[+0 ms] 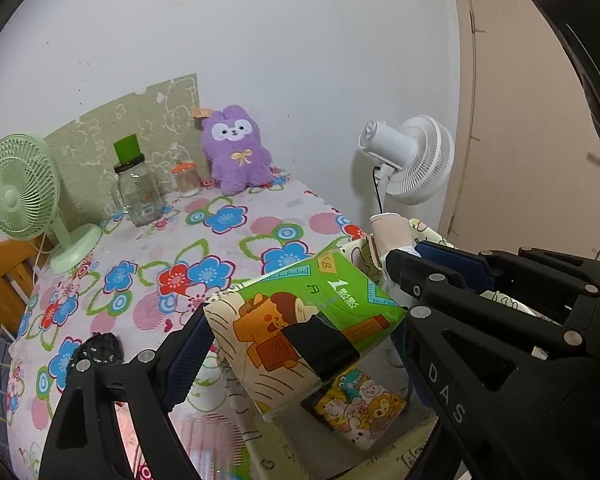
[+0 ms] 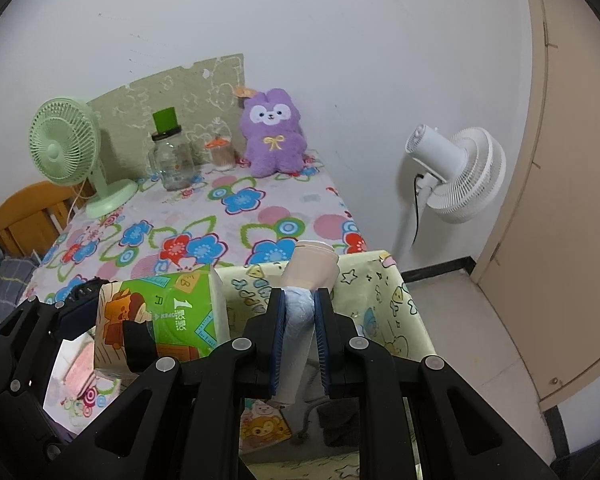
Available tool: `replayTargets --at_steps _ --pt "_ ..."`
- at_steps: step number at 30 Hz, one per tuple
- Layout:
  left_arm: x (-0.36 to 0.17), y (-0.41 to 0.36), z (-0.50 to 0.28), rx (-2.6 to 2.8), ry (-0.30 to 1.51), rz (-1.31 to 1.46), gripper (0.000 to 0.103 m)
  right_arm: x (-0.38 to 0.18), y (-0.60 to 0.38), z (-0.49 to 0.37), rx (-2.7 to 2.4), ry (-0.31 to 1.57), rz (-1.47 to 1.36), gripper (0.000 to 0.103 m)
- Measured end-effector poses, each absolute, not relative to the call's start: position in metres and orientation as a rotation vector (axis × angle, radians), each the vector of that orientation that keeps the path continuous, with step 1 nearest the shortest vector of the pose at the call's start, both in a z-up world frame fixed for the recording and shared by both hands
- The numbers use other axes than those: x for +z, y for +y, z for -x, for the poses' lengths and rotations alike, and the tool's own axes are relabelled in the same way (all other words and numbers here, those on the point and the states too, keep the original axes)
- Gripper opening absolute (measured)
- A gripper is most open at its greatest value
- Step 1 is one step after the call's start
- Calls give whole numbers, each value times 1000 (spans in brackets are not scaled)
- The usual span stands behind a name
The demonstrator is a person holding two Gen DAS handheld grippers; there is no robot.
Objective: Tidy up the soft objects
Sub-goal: 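Open right tool over box while left tool releases tissue pack inside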
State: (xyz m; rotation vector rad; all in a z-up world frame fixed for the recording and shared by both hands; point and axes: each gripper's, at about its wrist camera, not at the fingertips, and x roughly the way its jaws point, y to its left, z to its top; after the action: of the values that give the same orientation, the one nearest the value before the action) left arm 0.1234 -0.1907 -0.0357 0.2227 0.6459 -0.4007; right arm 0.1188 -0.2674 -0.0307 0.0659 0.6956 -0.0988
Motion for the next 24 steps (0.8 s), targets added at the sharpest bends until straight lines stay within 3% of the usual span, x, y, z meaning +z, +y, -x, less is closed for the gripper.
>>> replayTargets --at_steps 8,11,13,15,16,24 --pt "-45 -197 -134 -383 714 -243 91 -43 -275 -128 -77 732 -85 18" --pt "-45 -198 -134 -375 712 -257 100 -44 -275 -129 -78 732 -83 19" --pt "-43 -198 -131 -379 704 -259 103 -43 -275 -130 -71 730 -88 28" --pt "-41 -197 -130 -360 690 -267 103 -42 -276 -129 -71 728 -99 57" --pt "-40 -196 -130 -357 689 -266 103 -42 -276 -128 -71 724 -105 64" --pt "-34 -186 -124 -355 675 -249 103 -33 -269 -119 -71 705 -103 75"
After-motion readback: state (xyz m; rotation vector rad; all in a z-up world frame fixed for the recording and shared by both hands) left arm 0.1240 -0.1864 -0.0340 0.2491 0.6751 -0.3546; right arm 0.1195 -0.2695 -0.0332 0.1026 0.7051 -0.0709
